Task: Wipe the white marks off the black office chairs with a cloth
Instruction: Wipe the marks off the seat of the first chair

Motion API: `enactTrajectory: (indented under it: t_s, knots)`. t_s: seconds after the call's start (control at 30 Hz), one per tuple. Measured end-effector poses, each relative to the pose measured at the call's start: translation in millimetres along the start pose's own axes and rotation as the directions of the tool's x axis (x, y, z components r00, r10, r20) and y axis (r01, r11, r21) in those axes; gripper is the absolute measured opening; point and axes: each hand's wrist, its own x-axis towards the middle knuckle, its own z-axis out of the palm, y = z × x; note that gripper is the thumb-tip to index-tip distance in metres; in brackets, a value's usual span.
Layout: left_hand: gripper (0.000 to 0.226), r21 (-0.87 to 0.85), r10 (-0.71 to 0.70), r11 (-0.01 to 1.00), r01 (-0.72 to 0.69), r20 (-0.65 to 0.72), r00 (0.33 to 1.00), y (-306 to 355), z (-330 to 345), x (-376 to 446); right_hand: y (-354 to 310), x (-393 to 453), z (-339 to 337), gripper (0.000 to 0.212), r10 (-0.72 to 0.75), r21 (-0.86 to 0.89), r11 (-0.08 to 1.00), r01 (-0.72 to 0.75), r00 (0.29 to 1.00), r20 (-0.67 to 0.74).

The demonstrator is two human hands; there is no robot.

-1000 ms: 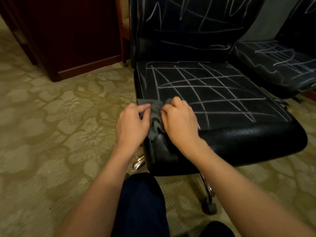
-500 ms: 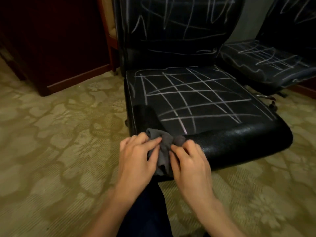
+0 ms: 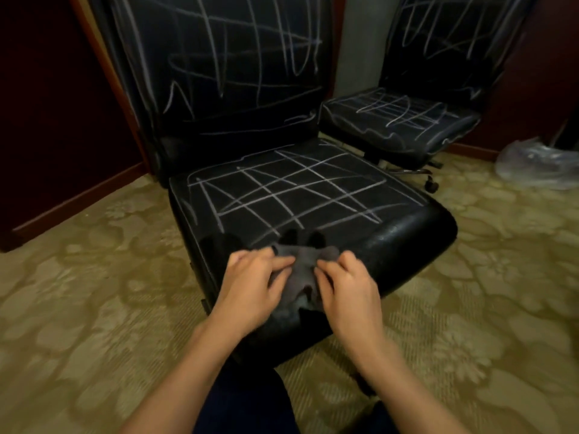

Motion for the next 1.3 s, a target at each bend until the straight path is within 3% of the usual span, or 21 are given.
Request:
enactTrajectory:
  t_s: [0.17, 0.4, 0.6, 0.87, 1.13, 1.3]
  knots:
    - [0.028, 0.103, 0.063, 0.993, -0.063, 0.007, 0.998, 19, 8, 18, 15, -3, -2, 0.019, -0.022, -0.033, 0.999, 0.02, 0.998, -0.055]
    - [0.031, 0.156, 0.062, 0.985, -0.079, 0.114, 0.992, 70, 44, 97, 69, 60, -14, 0.027, 0.193, -0.158, 0.969, -0.191, 0.981, -0.002]
    - [0.036, 0.159, 0.06, 0.984, -0.082, 0.137, 0.989, 73, 56, 111, 88, 52, -13, 0.025, 0.157, -0.075, 0.984, -0.164, 0.984, -0.084]
    - [0.032, 0.087, 0.073, 0.992, -0.086, 0.148, 0.986, 133, 113, 201, 184, 120, -14, 0.022, 0.26, -0.057, 0.961, -0.272, 0.952, -0.162]
    - [0.032, 0.044, 0.081, 0.995, -0.094, 0.232, 0.969, 150, 155, 294, 235, 193, -10, 0.023, 0.383, -0.081, 0.917, -0.391, 0.918, -0.098]
    - [0.027, 0.084, 0.125, 0.986, -0.141, 0.174, 0.977, 128, 140, 253, 219, 165, -24, 0.022, 0.313, -0.117, 0.941, -0.316, 0.949, -0.043]
